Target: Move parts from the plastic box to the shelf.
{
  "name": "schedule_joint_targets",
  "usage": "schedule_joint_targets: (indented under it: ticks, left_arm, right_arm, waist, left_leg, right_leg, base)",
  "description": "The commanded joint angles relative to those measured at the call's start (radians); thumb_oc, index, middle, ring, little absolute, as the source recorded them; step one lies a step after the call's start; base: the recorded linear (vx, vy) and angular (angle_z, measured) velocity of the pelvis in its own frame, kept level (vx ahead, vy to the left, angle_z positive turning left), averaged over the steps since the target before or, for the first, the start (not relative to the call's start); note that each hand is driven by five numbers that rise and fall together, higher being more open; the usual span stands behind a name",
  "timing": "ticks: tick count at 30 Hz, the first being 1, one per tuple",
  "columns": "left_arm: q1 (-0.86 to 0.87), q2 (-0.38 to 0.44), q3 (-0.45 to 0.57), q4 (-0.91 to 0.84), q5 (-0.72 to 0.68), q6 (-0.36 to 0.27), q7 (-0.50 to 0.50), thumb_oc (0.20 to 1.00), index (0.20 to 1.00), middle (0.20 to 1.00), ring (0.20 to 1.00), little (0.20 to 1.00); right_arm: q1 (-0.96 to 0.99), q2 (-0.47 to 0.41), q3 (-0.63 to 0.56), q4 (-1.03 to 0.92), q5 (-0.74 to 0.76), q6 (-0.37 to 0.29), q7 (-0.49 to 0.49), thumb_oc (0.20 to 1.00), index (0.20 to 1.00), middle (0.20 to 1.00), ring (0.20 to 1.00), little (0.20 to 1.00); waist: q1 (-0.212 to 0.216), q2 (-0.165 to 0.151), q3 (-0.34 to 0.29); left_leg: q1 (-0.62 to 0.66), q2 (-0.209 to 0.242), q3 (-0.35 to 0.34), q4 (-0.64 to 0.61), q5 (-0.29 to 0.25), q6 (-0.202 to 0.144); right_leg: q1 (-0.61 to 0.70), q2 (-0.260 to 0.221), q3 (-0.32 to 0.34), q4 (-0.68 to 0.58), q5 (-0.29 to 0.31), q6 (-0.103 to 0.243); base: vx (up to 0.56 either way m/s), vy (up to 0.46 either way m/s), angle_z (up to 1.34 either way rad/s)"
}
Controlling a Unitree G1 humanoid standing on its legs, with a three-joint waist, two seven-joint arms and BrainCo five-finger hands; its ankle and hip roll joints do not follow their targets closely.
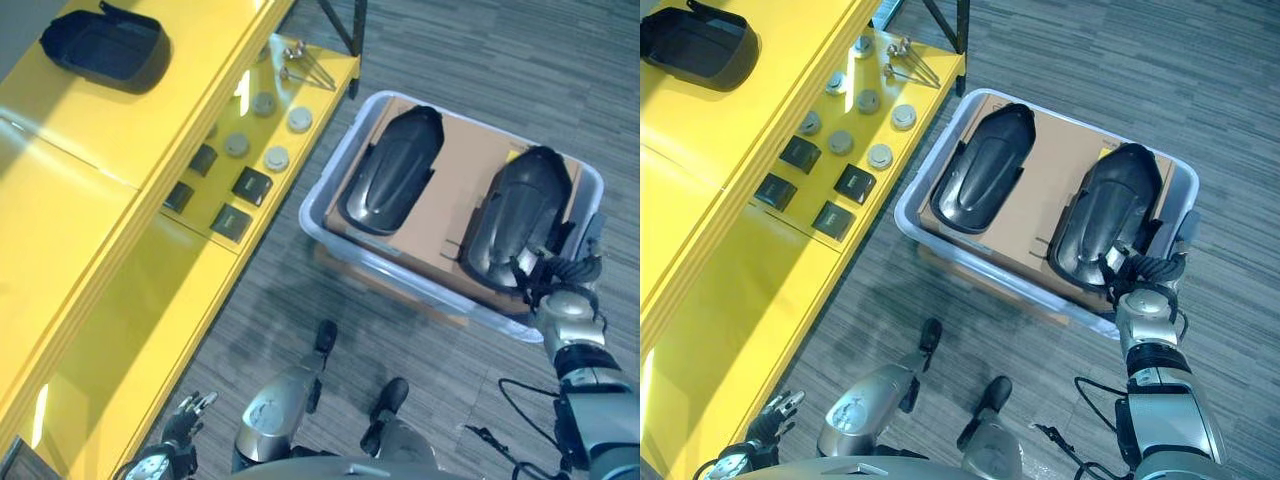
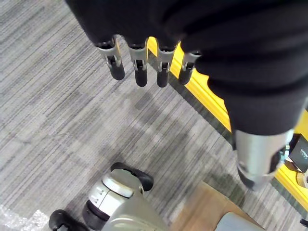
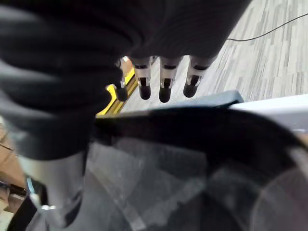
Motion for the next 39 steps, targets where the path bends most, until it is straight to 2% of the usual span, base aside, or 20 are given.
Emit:
schedule_joint_targets:
  ticks: [1,3,4,12,13,14,26,31,32,33,34,39]
  left_arm:
    - [-0.003,0.024,-0.033,0.033,0.003,-0.009,0.009,1.000,1.000,1.000,1.000,1.000]
    - [-0.009,0.024,-0.035,0.035,0.002,-0.009,0.008,1.000,1.000,1.000,1.000,1.000]
    - [-0.010,0.025,-0.036,0.038,0.000,-0.010,0.006,1.000,1.000,1.000,1.000,1.000]
    - [-0.019,0.030,-0.040,0.028,-0.012,-0.007,-0.002,1.000,1.000,1.000,1.000,1.000]
    - [-0.020,0.029,-0.042,0.026,-0.013,-0.009,0.000,1.000,1.000,1.000,1.000,1.000]
    - [-0.020,0.029,-0.043,0.024,-0.014,-0.011,0.001,1.000,1.000,1.000,1.000,1.000]
    - [-0.030,0.045,-0.045,-0.003,-0.019,-0.001,0.006,1.000,1.000,1.000,1.000,1.000]
    - [-0.028,0.046,-0.047,-0.002,-0.025,0.001,0.011,1.000,1.000,1.000,1.000,1.000]
    - [-0.025,0.044,-0.043,0.004,-0.033,-0.010,0.016,1.000,1.000,1.000,1.000,1.000]
    - [-0.023,0.041,-0.039,0.008,-0.036,-0.011,0.016,1.000,1.000,1.000,1.000,1.000]
    - [-0.025,0.040,-0.035,0.011,-0.041,-0.010,0.013,1.000,1.000,1.000,1.000,1.000]
    - [-0.026,0.036,0.021,-0.006,-0.111,-0.037,0.007,1.000,1.000,1.000,1.000,1.000]
  right_arm:
    - [-0.035,-0.054,0.057,0.010,-0.013,-0.005,0.020,1.000,1.000,1.000,1.000,1.000]
    - [-0.043,-0.052,0.065,0.016,-0.011,0.004,0.024,1.000,1.000,1.000,1.000,1.000]
    - [-0.047,-0.050,0.073,0.022,-0.014,0.009,0.026,1.000,1.000,1.000,1.000,1.000]
    - [-0.062,-0.032,0.101,0.057,-0.038,0.061,0.028,1.000,1.000,1.000,1.000,1.000]
    - [-0.057,-0.030,0.101,0.071,-0.032,0.068,0.029,0.451,0.451,0.451,0.451,0.451]
    - [-0.056,-0.033,0.101,0.079,-0.028,0.071,0.032,0.200,0.200,0.200,0.200,0.200]
    - [-0.037,-0.043,0.062,0.142,0.032,0.043,0.027,0.200,0.200,0.200,0.200,0.200]
    - [-0.023,-0.044,0.048,0.146,0.060,0.000,0.019,0.200,0.200,0.200,0.200,0.200]
    - [-0.016,-0.047,0.036,0.136,0.081,-0.032,0.013,0.200,0.200,0.200,0.200,0.200]
    - [-0.014,-0.045,0.035,0.129,0.083,-0.036,0.011,0.200,0.200,0.200,0.200,0.200]
    - [-0.011,-0.044,0.030,0.119,0.086,-0.044,0.006,0.200,0.200,0.200,0.200,0.200]
    - [0.030,-0.028,0.004,-0.019,0.097,-0.076,-0.043,0.200,0.200,0.200,0.200,0.200]
  waist:
    - [0.028,0.001,-0.019]
    - [0.027,0.004,-0.015]
    - [0.030,0.003,-0.013]
    - [0.034,0.006,0.002]
    - [0.034,0.005,0.003]
    - [0.034,0.005,0.004]
    - [0.038,-0.001,0.006]
    - [0.037,-0.005,-0.002]
    - [0.033,-0.008,-0.010]
    - [0.034,-0.011,-0.013]
    - [0.031,-0.011,-0.015]
    - [0.016,-0.031,-0.049]
  left_leg:
    - [-0.013,0.022,-0.001,0.072,-0.150,-0.025]
    - [-0.031,0.017,-0.001,0.078,-0.133,-0.020]
    - [-0.020,0.020,-0.002,0.077,-0.150,-0.025]
    - [-0.040,0.016,-0.002,0.094,-0.152,-0.022]
    - [-0.041,0.016,-0.002,0.095,-0.151,-0.022]
    - [-0.043,0.016,-0.002,0.096,-0.152,-0.022]
    - [-0.045,0.018,-0.007,0.107,-0.157,-0.019]
    - [-0.032,0.021,-0.007,0.105,-0.160,-0.020]
    - [-0.036,0.019,-0.003,0.103,-0.143,-0.016]
    - [-0.019,0.024,-0.005,0.099,-0.161,-0.021]
    - [-0.027,0.021,-0.003,0.099,-0.144,-0.016]
    - [0.017,0.031,0.009,0.077,-0.148,-0.022]
  right_leg:
    - [-0.128,-0.035,0.023,0.092,-0.022,-0.004]
    - [-0.141,-0.040,0.013,0.093,-0.006,-0.010]
    - [-0.133,-0.037,0.024,0.095,-0.022,-0.004]
    - [-0.152,-0.042,0.029,0.109,-0.021,-0.004]
    - [-0.153,-0.041,0.030,0.109,-0.021,-0.003]
    - [-0.154,-0.041,0.030,0.110,-0.021,-0.003]
    - [-0.151,-0.039,0.030,0.112,-0.019,-0.001]
    - [-0.136,-0.037,0.030,0.104,-0.018,-0.001]
    - [-0.136,-0.038,0.019,0.098,-0.003,-0.008]
    - [-0.124,-0.033,0.029,0.098,-0.018,-0.002]
    - [-0.127,-0.036,0.019,0.094,-0.003,-0.008]
    - [-0.088,-0.024,0.028,0.069,-0.005,-0.009]
  base:
    - [0.05,-0.023,0.01]
    - [0.00,0.000,0.00]
    - [0.00,0.000,0.00]
    - [0.01,-0.002,0.00]
    - [0.00,0.000,0.00]
    - [0.00,0.000,0.00]
    - [0.00,-0.008,0.00]
    - [0.00,-0.009,0.03]
    - [0.03,-0.023,0.04]
    - [-0.04,0.004,0.06]
    - [0.03,-0.017,0.07]
    - [0.04,-0.005,-0.01]
